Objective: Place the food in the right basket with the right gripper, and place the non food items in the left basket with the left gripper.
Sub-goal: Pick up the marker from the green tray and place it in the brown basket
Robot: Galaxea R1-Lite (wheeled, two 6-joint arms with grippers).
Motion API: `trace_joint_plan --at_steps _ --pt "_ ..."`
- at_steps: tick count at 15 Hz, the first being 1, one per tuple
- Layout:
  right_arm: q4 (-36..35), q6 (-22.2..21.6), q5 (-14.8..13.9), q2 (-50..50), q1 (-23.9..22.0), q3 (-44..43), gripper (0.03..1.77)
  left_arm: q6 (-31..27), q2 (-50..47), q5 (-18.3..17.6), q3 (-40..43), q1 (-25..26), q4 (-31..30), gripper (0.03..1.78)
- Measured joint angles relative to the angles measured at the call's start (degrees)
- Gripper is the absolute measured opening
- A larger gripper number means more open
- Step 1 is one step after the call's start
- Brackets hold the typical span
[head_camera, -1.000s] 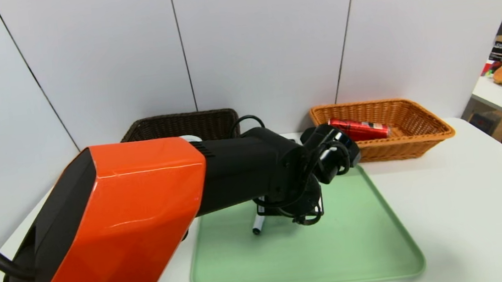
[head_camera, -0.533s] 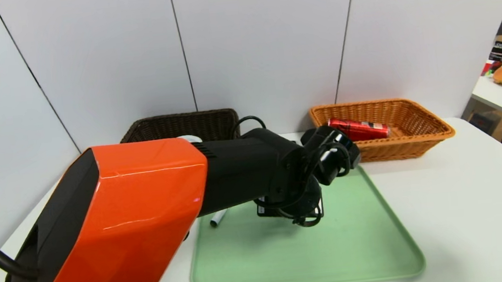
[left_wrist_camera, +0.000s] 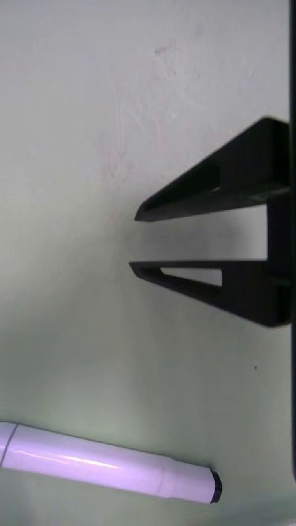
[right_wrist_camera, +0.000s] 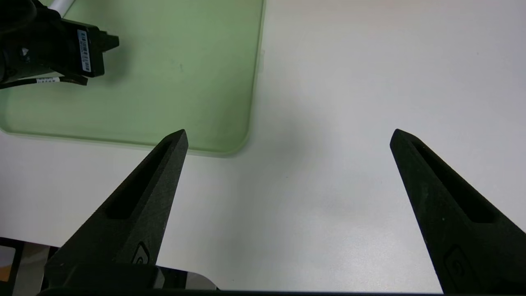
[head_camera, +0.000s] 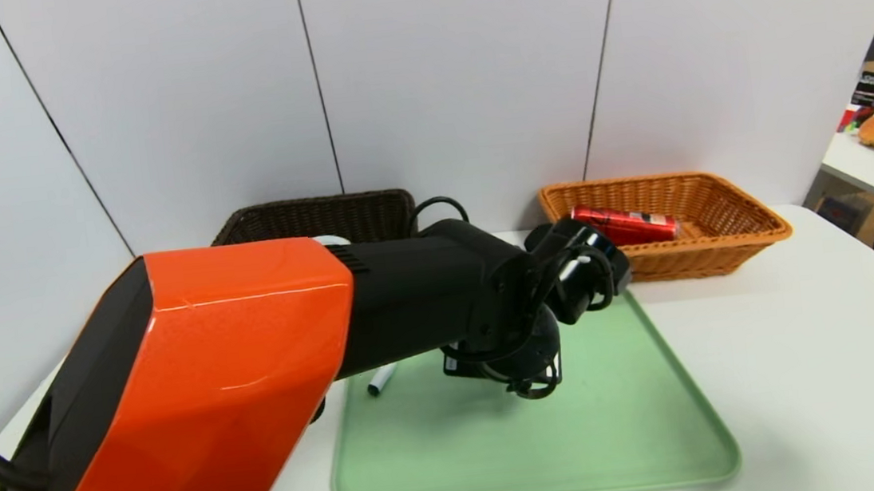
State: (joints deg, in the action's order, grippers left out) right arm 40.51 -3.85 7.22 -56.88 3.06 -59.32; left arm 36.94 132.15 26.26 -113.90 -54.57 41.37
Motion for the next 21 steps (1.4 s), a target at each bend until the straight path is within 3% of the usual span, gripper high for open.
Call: trace_joint_plan --at_steps 3,8,14,17,21 --pt "-0.05 0.00 0.06 -0.06 0.00 0.37 1.70 -0.78 -0.91 -0.18 0.04 -0.04 2.67 0.85" --pt "-0.07 -0.13 0.11 -0.34 -0.09 0.32 1.70 -5.83 -5.38 -3.80 0.61 0.96 11.24 1.26" --pt "-2.04 -1.40 0.68 -0.63 -0.15 0.00 1.70 -14.68 -8.96 -6.36 1.57 6.47 11.68 1.50" --pt "-6.58 -4.99 0.88 -0.69 -0.20 0.78 1.70 -18.33 -9.22 -8.79 2.01 7.83 11.51 1.56" --pt "-6.75 -8.08 1.24 -0.56 -0.20 1.48 1.70 -22.05 -8.44 -8.98 2.62 10.08 11.37 1.62"
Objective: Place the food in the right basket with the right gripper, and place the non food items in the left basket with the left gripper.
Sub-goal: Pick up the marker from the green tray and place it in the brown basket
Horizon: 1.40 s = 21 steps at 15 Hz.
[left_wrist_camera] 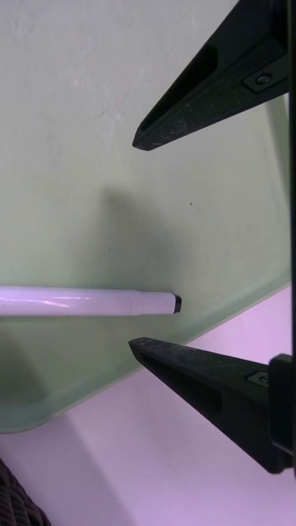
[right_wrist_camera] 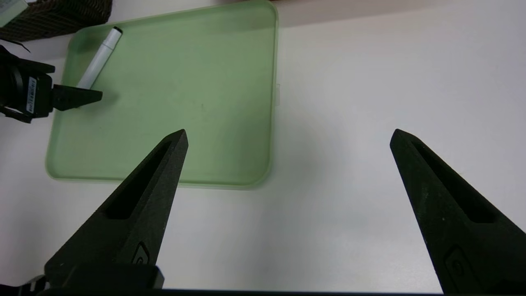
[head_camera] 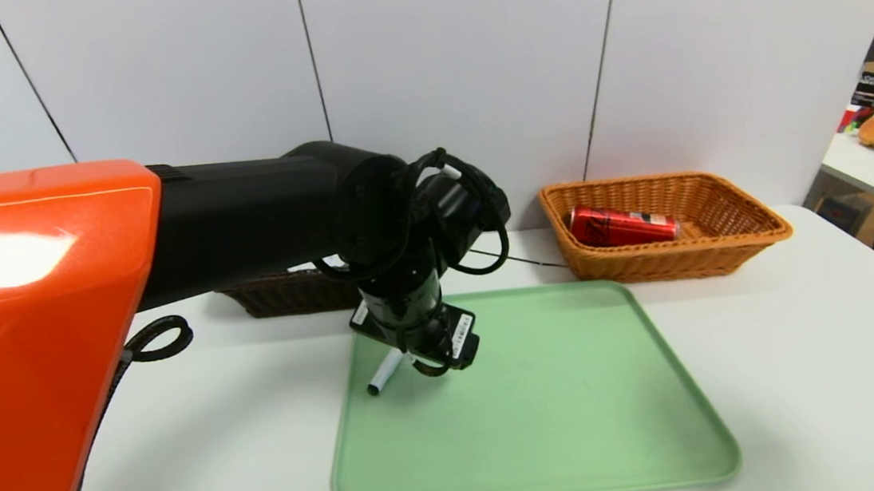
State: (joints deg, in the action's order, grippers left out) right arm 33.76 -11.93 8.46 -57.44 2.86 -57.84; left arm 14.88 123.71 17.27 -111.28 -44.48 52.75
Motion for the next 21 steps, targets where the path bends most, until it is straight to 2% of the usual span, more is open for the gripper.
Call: trace_joint_plan --at_steps 3,6,8,12,21 --pt "-0.05 -0.30 1.12 0.04 0.00 0.55 1.70 -3.43 0.90 -0.28 1.52 2.18 -1.18 1.65" --pt "-0.82 -0.30 1.24 -0.02 0.00 0.51 1.70 -4.08 2.28 -2.08 2.07 3.85 -5.18 1.67" --pt "-1.23 -0.30 1.27 -0.05 0.00 1.04 1.70 -4.17 2.89 -4.18 2.12 4.66 -5.84 1.67" --pt "-1.34 -0.29 1.95 -0.07 0.00 1.76 1.70 -4.08 3.55 -5.86 1.99 5.07 -8.22 1.68" --pt "-1.40 -0.11 2.10 -0.57 0.41 1.76 1.70 -3.34 4.66 -7.68 1.82 6.95 -8.79 1.69"
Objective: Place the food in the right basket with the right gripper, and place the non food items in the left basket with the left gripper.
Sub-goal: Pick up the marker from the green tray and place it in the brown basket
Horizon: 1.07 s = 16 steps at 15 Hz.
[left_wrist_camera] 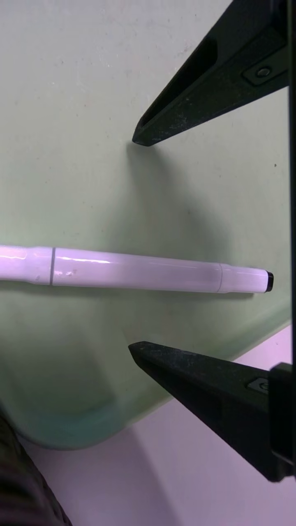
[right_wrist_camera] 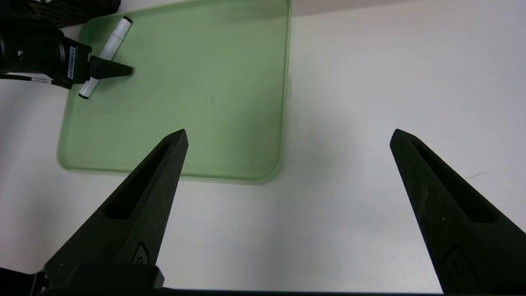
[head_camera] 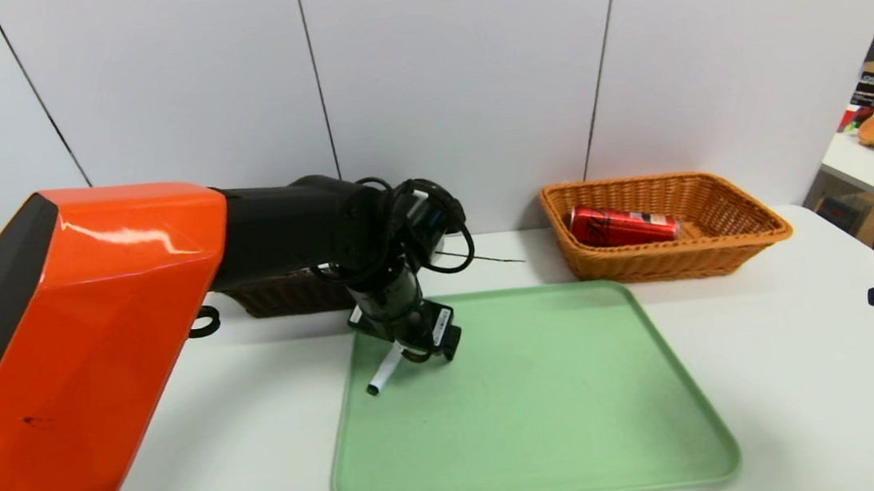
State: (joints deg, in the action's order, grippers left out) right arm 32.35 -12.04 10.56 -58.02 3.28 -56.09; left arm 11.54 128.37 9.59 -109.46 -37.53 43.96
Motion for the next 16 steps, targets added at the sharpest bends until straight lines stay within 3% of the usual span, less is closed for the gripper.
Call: trace_joint_plan --at_steps 16 --pt "0.00 0.20 0.88 -0.94 0.22 -0.16 1.70 1.12 0.18 -0.95 0.15 0.90 0.00 1.69"
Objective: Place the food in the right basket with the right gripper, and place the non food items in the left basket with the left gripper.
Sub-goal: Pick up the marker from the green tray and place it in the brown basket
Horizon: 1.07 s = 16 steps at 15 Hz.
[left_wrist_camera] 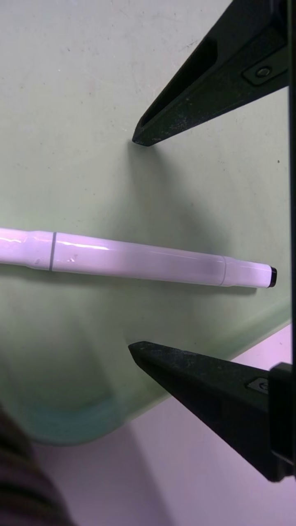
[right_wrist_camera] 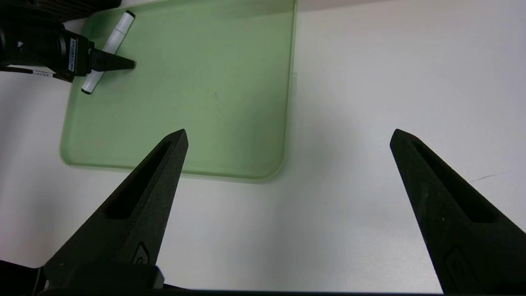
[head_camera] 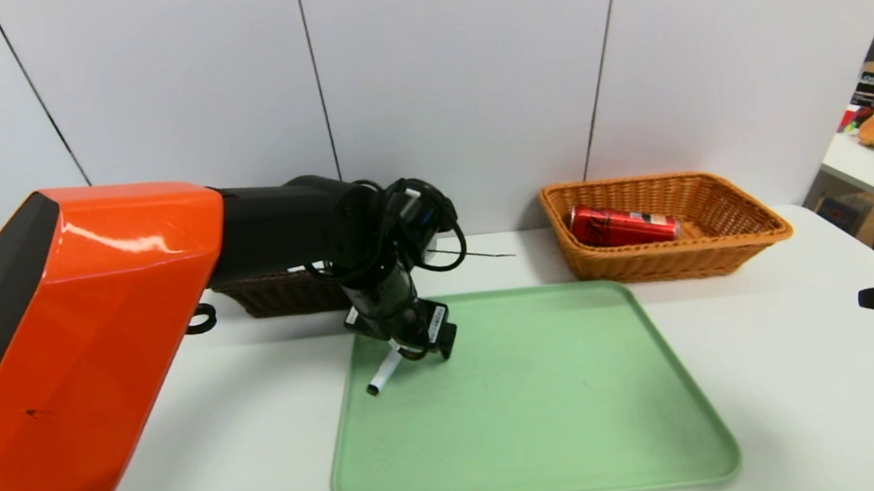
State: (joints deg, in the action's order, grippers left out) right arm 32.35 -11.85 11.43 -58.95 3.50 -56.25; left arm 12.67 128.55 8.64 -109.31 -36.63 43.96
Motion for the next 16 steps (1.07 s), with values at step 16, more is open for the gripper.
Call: trace_joint_plan --at_steps 16 --pt "-1.85 0.04 0.06 -1.44 0.29 0.02 1.70 1.46 0.96 -0.02 -0.55 0.26 -0.06 1.69"
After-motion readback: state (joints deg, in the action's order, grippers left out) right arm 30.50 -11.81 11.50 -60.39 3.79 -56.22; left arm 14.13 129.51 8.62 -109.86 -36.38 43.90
